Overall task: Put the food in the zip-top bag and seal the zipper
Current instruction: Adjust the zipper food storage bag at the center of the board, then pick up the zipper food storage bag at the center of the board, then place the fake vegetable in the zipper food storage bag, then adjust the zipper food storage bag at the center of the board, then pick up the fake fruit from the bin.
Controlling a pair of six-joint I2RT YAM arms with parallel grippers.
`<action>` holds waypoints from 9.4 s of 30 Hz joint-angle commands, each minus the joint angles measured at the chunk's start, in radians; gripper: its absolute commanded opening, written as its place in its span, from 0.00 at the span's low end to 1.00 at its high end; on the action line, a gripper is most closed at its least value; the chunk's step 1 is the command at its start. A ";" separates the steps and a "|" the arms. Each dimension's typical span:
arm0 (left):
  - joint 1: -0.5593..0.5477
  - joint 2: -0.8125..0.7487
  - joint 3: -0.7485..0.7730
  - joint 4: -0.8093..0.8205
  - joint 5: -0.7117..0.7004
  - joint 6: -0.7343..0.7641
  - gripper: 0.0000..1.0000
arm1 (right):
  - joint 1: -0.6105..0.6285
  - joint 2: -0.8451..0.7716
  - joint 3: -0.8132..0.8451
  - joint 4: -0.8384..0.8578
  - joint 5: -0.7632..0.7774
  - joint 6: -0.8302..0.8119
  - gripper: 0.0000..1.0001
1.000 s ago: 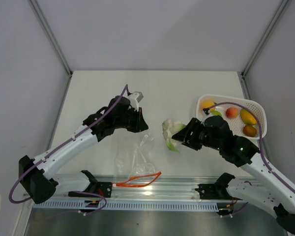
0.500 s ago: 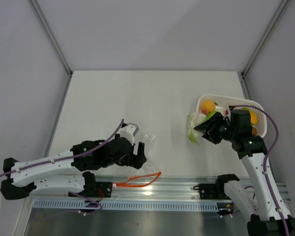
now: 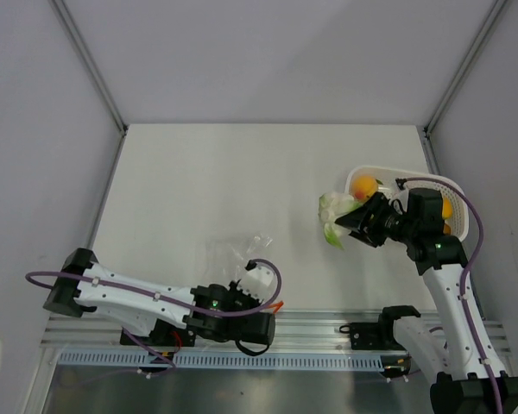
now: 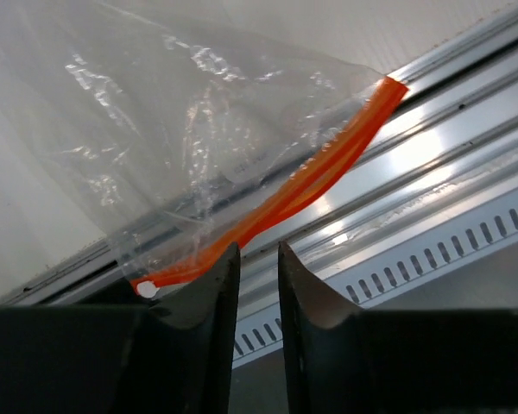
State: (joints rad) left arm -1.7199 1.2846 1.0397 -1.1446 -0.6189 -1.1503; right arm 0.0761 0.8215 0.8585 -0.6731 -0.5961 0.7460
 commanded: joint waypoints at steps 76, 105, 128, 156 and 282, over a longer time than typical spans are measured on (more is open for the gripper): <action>0.370 0.516 0.257 0.025 -0.300 0.322 0.00 | -0.102 -0.174 -0.122 -0.078 -0.077 -0.077 0.00; 0.517 0.328 0.519 0.324 0.079 0.713 0.01 | 0.568 -0.087 -0.012 -0.016 0.269 0.187 0.00; 0.516 0.067 0.275 0.516 0.369 0.695 0.01 | 0.501 0.116 -0.075 0.329 0.122 0.283 0.05; 0.657 -0.008 0.270 0.574 0.564 0.613 0.01 | 0.487 -0.041 0.018 -0.143 0.312 -0.040 0.62; 0.945 -0.429 0.025 0.263 0.555 0.629 0.01 | -0.062 0.869 0.114 0.257 0.751 -0.332 0.20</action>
State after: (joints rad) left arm -0.7902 0.8917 1.0760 -0.8448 -0.0406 -0.4992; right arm 0.0223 1.6630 0.9951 -0.4725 0.2153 0.4335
